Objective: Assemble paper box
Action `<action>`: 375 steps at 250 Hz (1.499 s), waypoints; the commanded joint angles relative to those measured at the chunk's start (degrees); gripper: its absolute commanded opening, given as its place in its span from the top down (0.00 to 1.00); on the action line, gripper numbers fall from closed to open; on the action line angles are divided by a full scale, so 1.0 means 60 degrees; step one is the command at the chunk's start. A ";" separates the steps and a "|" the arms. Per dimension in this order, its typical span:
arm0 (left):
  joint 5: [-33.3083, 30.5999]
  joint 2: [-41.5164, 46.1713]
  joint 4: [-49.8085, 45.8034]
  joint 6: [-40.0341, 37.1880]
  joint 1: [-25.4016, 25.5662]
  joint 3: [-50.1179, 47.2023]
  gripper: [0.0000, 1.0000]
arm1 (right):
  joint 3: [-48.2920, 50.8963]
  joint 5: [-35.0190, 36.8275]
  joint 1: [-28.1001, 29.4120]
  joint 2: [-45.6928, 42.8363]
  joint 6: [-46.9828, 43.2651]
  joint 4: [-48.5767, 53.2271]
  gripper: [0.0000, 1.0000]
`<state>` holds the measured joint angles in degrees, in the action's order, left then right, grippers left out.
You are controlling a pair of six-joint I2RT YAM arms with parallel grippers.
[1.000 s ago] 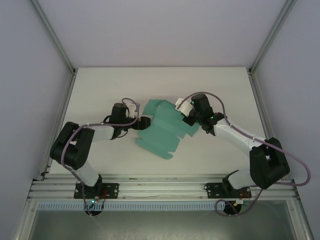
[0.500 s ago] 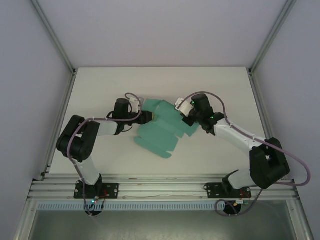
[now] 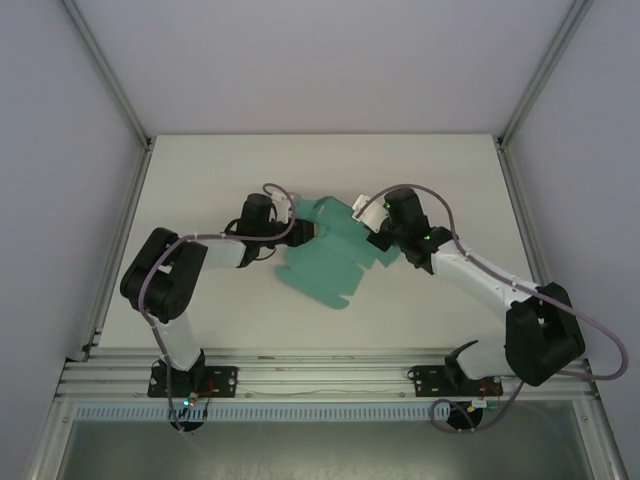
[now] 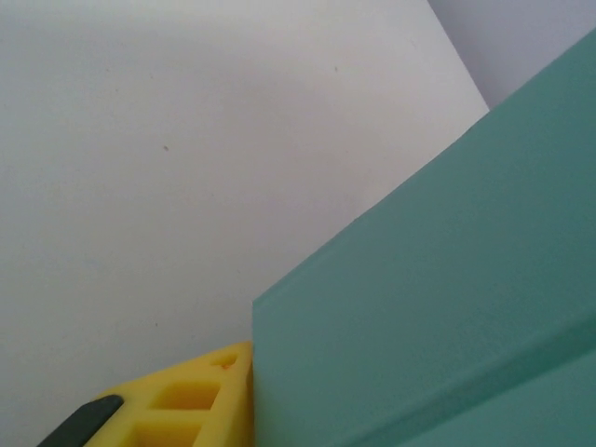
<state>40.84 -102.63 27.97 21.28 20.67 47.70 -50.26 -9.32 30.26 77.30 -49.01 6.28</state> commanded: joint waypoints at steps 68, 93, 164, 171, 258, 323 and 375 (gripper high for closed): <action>-0.2151 0.0366 -0.0568 0.0301 0.0401 -0.0101 0.67 | 0.0950 0.4504 0.1877 0.0418 -0.3281 -0.2481 1.00; -0.2502 0.0703 -0.0550 0.0312 0.0378 -0.0489 0.53 | 0.0824 0.4763 0.1871 0.0677 -0.3644 -0.2746 1.00; -0.3345 0.3126 -0.1692 0.0056 -0.0272 -0.1545 0.00 | 0.0855 0.4362 0.1645 0.1523 -0.5967 -0.5210 1.00; -0.3530 0.3350 -0.1932 -0.0084 -0.0294 -0.1535 0.00 | 0.0859 0.4284 0.1634 0.1659 -0.6249 -0.5446 1.00; -0.5932 0.4415 -0.4183 0.0493 -0.0686 -0.0714 0.00 | 0.1532 0.3457 0.1593 0.3252 -0.8381 -0.9569 1.00; -0.6146 0.3115 -0.4731 0.0965 -0.1425 0.0404 0.00 | 0.1851 0.2889 0.1463 0.4327 -0.8714 -1.1621 1.00; -0.4815 0.1788 -0.4473 0.0323 -0.1549 0.0931 0.00 | 0.2059 0.2744 0.1396 0.4506 -0.8697 -1.1776 1.00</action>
<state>6.94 -88.25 2.37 25.43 11.25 51.11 -39.22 8.62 39.05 103.15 -99.77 -59.48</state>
